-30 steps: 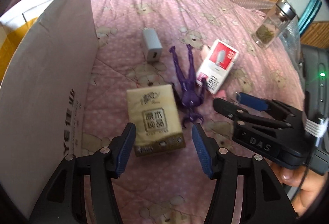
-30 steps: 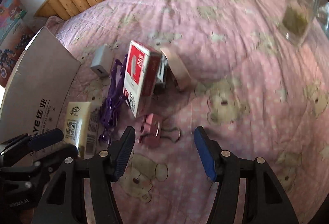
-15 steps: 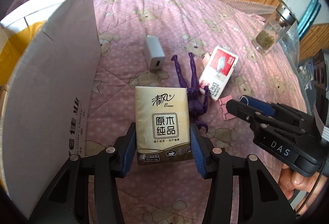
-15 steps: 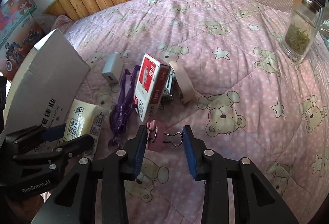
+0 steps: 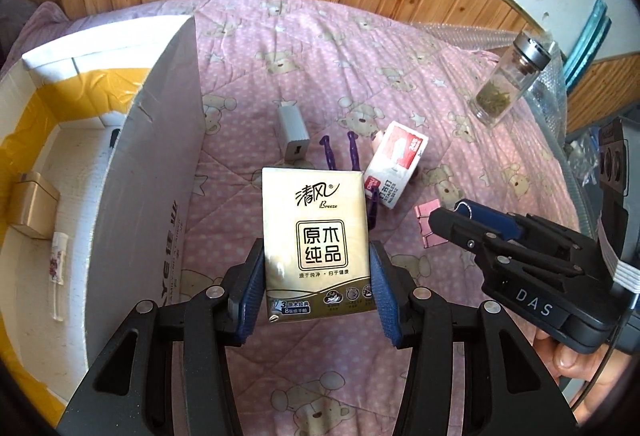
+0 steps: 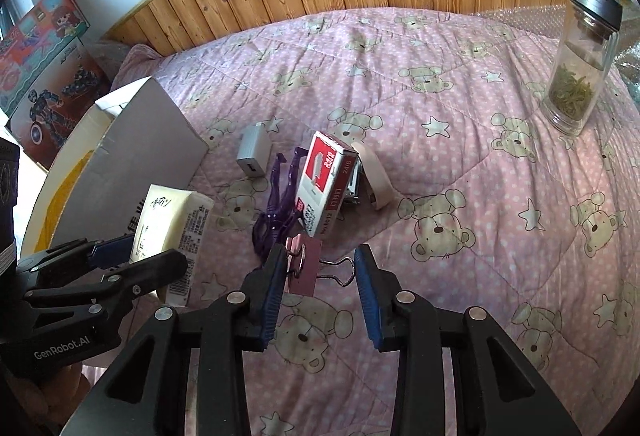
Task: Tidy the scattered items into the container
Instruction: 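Grasp the beige tissue pack with the left tool while the right tool grasps the pink binder clip, then carry the tissue pack with the left tool while the right tool carries the clip to the box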
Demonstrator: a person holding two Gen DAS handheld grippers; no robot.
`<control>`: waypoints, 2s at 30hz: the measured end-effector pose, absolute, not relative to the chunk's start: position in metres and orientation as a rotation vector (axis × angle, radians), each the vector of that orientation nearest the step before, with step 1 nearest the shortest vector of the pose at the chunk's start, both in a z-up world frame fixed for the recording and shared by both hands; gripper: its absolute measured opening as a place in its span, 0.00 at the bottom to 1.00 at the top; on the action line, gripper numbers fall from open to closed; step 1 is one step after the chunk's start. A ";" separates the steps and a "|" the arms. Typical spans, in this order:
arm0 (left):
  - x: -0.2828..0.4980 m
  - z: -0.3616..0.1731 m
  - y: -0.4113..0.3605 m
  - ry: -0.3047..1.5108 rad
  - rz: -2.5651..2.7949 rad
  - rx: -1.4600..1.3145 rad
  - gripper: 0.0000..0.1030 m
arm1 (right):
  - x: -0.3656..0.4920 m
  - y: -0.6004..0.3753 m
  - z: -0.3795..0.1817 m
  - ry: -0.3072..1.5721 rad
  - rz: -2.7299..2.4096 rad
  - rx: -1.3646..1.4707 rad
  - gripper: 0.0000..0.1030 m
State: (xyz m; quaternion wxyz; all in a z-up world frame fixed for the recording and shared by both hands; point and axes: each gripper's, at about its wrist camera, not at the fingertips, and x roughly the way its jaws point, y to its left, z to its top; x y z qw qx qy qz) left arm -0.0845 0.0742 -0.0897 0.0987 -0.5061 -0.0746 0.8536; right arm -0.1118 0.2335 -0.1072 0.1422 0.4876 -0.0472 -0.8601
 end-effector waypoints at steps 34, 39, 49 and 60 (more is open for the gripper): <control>-0.016 -0.014 0.024 -0.338 2.688 -1.286 0.49 | -0.037 0.195 -0.016 -0.142 -2.521 1.120 0.35; -0.005 -0.003 0.011 -0.364 2.721 -1.251 0.49 | -0.026 0.187 -0.001 -0.135 -2.533 1.054 0.35; 0.019 0.010 -0.022 -0.452 2.780 -1.201 0.49 | -0.007 0.163 0.020 -0.106 -2.528 0.946 0.35; 0.037 0.014 -0.062 -0.549 2.820 -1.177 0.49 | 0.010 0.130 0.036 -0.054 -2.497 0.874 0.35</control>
